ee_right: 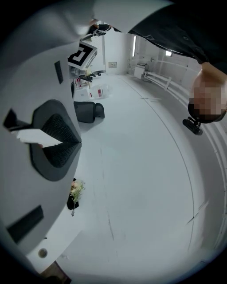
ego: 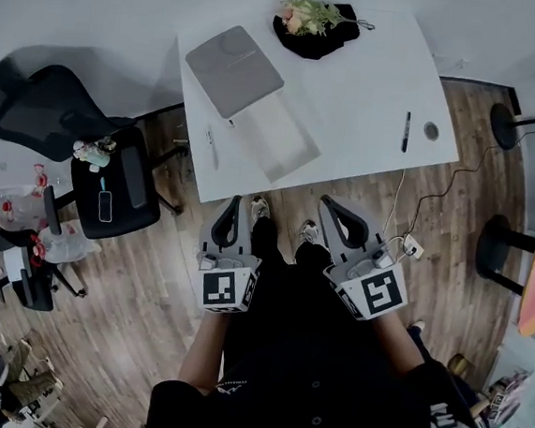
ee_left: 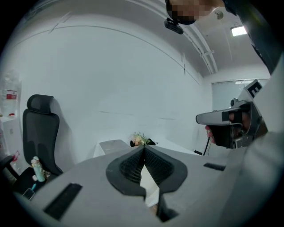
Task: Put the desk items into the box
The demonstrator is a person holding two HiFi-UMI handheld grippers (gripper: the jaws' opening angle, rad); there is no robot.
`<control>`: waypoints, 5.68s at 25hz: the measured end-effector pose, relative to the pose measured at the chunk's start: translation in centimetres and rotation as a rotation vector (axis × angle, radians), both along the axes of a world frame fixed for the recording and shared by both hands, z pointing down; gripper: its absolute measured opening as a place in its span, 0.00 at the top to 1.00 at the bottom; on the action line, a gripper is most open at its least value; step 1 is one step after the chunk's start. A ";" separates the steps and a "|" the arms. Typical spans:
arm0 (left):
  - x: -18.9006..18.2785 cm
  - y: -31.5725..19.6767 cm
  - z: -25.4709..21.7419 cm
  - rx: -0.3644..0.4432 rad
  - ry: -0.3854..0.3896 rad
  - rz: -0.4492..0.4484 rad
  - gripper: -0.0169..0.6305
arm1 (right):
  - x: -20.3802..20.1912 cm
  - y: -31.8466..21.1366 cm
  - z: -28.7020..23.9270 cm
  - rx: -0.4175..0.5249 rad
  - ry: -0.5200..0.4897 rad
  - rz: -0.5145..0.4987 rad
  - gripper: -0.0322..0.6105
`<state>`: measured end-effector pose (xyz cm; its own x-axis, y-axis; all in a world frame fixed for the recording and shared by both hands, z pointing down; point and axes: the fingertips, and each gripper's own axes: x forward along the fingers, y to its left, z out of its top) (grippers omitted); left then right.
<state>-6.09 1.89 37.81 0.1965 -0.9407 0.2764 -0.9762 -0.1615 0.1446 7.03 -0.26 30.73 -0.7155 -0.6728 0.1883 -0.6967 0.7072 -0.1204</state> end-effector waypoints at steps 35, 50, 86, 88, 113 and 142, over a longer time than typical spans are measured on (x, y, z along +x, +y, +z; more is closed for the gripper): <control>-13.8 -8.0 25.4 -0.573 -0.063 -0.072 0.85 | -12.3 -5.4 7.1 -0.137 0.166 0.086 0.95; -13.6 -9.4 31.0 -0.750 -0.016 -0.170 0.83 | -9.8 -7.5 8.4 -0.177 0.181 0.209 0.95; -16.2 -8.6 21.7 -0.567 -0.016 -0.236 0.89 | -6.8 -5.4 6.3 -0.143 0.079 0.234 0.95; -16.2 -8.7 20.2 -0.533 -0.017 -0.227 0.89 | -6.9 -5.5 6.1 -0.137 0.070 0.231 0.95; -11.4 -5.2 -2.4 -0.025 0.026 0.058 0.89 | -8.8 -3.0 1.7 -0.013 -0.011 0.201 0.95; -5.5 -5.6 -2.5 -0.025 0.085 0.120 0.89 | -4.8 -5.2 2.0 -0.024 0.021 0.247 0.95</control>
<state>-11.62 -3.70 35.34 0.3306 -0.9023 0.2766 -0.9342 -0.2713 0.2316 2.23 -5.49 32.77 -0.5259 -0.8218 0.2192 -0.8504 0.5127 -0.1183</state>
